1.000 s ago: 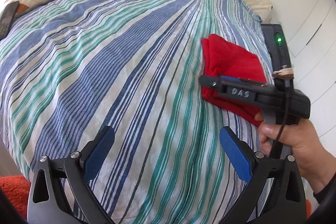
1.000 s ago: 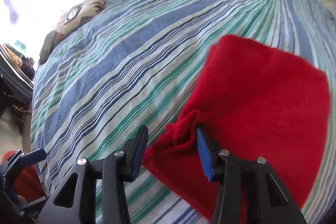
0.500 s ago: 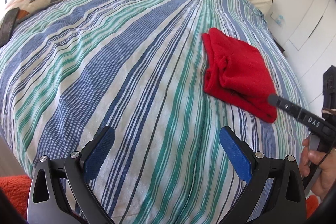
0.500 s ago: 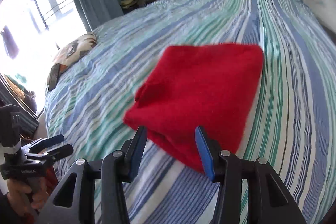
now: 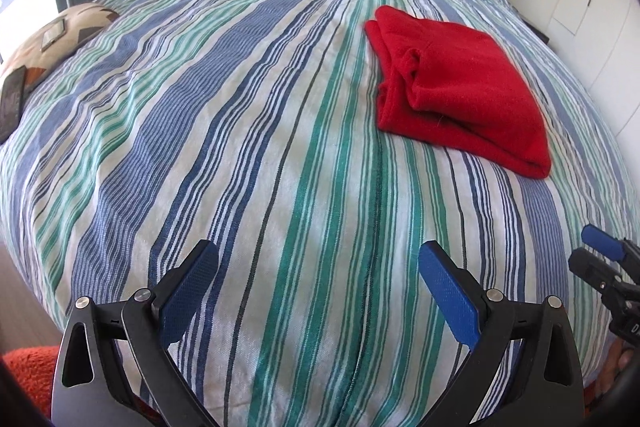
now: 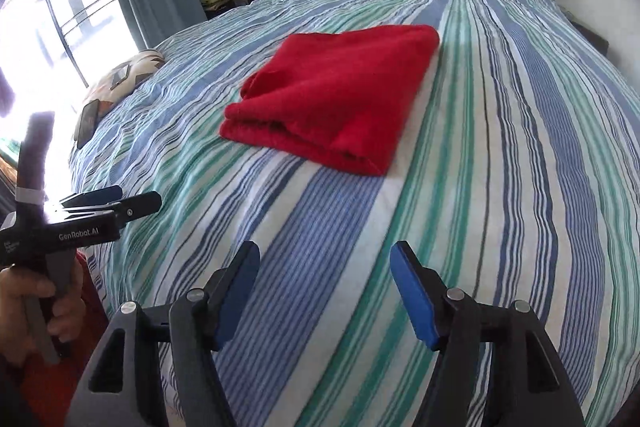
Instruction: Fold small clothes
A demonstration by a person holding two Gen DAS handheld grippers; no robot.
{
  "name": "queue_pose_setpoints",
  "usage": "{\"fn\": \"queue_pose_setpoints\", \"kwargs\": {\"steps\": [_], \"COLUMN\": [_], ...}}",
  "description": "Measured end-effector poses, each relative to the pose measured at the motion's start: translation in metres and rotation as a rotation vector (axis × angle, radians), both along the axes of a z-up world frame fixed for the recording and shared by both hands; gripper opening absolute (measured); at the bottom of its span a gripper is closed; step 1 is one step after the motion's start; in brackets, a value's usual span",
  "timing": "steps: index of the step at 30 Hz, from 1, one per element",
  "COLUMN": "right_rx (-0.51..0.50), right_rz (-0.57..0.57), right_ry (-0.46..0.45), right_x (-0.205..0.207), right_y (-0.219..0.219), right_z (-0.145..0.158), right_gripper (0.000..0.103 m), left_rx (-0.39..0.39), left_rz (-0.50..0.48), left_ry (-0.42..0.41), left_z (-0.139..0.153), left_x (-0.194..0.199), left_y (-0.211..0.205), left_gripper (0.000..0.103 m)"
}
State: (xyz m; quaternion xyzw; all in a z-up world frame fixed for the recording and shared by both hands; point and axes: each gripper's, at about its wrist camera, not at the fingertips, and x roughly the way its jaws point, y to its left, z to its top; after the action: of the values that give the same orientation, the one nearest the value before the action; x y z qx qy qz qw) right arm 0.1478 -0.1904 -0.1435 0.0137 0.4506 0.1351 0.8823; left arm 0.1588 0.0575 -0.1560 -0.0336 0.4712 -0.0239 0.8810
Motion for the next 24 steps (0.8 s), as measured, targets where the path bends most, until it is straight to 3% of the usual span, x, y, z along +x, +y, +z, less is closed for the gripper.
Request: {"fn": "queue_pose_setpoints", "kwargs": {"steps": [9,12,17,21,24], "right_rx": [0.045,0.075,0.194,0.371,0.451], "right_rz": [-0.091,-0.099,-0.129,-0.215,-0.222], "right_ry": [0.052,0.054,0.046,0.019,0.025], "right_x": [-0.010,-0.007,0.021,0.070,0.116], "right_y": [-0.028,-0.031,-0.046,-0.072,-0.079], "right_z": [-0.016,-0.015,-0.003,0.011,0.012], "right_gripper": [0.068,0.068,0.068,0.069,0.071], "left_rx": [0.050,-0.036,-0.267,-0.282,-0.236], "left_rz": [-0.007,-0.010,-0.045,-0.136,-0.158], "left_ry": [0.008,0.014,-0.016,0.076,0.125], "left_z": [-0.001,0.011,0.045,0.036,0.017], "left_x": [-0.001,0.010,0.080,0.153,0.185], "left_y": [-0.003,0.004,0.007,-0.020,-0.037], "left_gripper": [0.101,0.101,0.102,0.102,0.102]}}
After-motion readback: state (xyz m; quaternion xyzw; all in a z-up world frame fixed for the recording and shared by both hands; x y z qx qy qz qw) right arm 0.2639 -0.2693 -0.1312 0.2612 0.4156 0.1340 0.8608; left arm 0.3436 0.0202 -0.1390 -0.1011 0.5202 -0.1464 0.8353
